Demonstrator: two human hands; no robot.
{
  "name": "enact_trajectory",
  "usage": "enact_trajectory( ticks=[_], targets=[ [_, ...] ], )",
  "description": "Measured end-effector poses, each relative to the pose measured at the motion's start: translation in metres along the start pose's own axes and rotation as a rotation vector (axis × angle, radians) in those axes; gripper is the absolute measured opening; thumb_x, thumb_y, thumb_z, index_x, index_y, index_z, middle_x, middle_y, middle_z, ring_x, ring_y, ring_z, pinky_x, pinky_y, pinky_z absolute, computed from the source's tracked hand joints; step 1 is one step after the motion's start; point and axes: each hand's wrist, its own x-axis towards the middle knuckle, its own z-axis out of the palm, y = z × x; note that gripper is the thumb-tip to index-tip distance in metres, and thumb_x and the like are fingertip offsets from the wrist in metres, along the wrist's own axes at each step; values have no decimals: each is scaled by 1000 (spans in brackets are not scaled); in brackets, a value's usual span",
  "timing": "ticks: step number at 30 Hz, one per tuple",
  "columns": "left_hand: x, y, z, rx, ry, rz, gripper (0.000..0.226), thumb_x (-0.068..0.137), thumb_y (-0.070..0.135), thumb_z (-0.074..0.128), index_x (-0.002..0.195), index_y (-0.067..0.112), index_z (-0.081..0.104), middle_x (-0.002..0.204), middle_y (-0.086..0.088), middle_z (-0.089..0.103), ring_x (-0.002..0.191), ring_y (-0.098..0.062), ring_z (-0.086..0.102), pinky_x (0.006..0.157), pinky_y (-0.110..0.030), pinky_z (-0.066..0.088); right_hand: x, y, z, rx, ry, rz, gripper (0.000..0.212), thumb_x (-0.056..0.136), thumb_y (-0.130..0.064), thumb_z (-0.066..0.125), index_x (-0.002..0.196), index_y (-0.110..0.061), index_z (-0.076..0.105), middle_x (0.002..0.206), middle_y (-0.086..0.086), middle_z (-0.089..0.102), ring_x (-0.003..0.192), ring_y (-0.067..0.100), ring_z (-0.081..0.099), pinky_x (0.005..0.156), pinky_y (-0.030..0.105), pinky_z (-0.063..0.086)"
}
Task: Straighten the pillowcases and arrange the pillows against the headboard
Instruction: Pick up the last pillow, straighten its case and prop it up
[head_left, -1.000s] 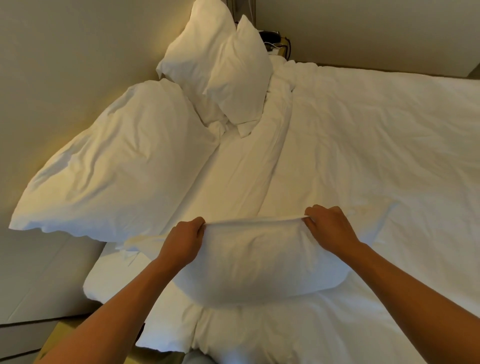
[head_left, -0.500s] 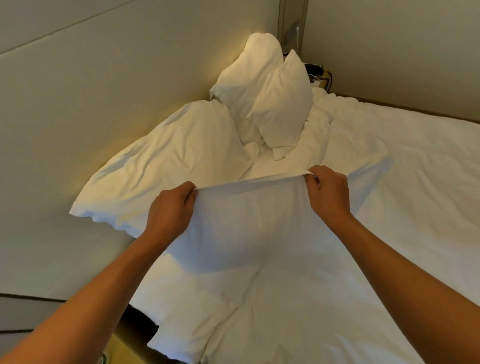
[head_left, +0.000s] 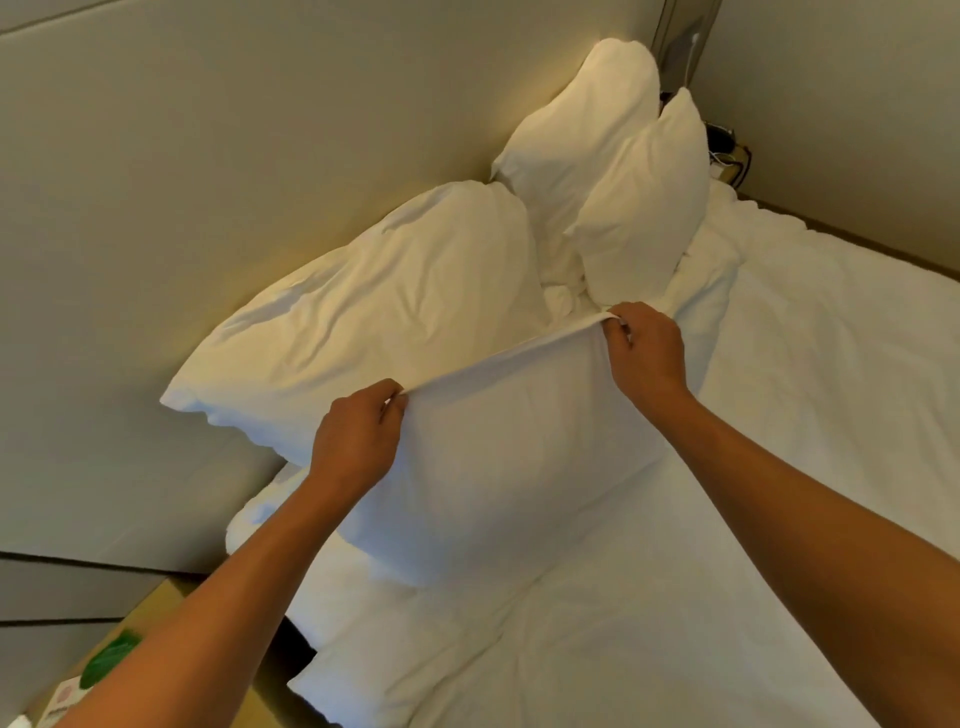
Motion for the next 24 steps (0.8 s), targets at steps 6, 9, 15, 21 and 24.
enact_trajectory(
  ticks=[6, 9, 15, 21, 24],
  targets=[
    [34, -16, -8, -80, 72, -65, 28, 106, 30, 47, 86, 19, 64, 62, 4, 61, 62, -24, 62, 65, -38, 48, 67, -21, 26, 13, -72, -102, 24, 104, -28, 54, 108, -14, 73, 101, 6, 73, 85, 20, 62, 77, 31, 48],
    [44, -27, 5, -73, 53, -103, 29, 106, 31, 47, 82, 21, 61, 61, 4, 60, 63, -22, 60, 62, -36, 42, 81, -18, 47, -18, -150, -94, 25, 104, -29, 55, 106, -12, 73, 99, 9, 73, 82, 22, 62, 75, 32, 46],
    [30, -38, 58, 47, -136, -157, 29, 108, 33, 41, 87, 21, 58, 74, -2, 62, 75, -30, 64, 61, -37, 47, 52, 23, 98, -153, -355, 1, 27, 106, -22, 51, 101, -5, 71, 101, 17, 72, 94, 36, 67, 74, 32, 42],
    [34, -12, 66, -22, -242, -152, 27, 108, 33, 41, 112, 24, 66, 97, 1, 66, 84, -26, 64, 78, -34, 50, 49, 42, 70, -221, -203, -8, 33, 106, -25, 52, 88, -2, 68, 88, 17, 71, 79, 34, 66, 72, 42, 54],
    [39, -7, 59, -89, -281, -158, 19, 107, 33, 45, 104, 29, 63, 91, 4, 61, 67, -18, 60, 74, -34, 53, 58, 40, 61, -228, -168, -26, 35, 106, -28, 50, 88, -4, 69, 87, 14, 71, 77, 31, 67, 73, 41, 55]
  ],
)
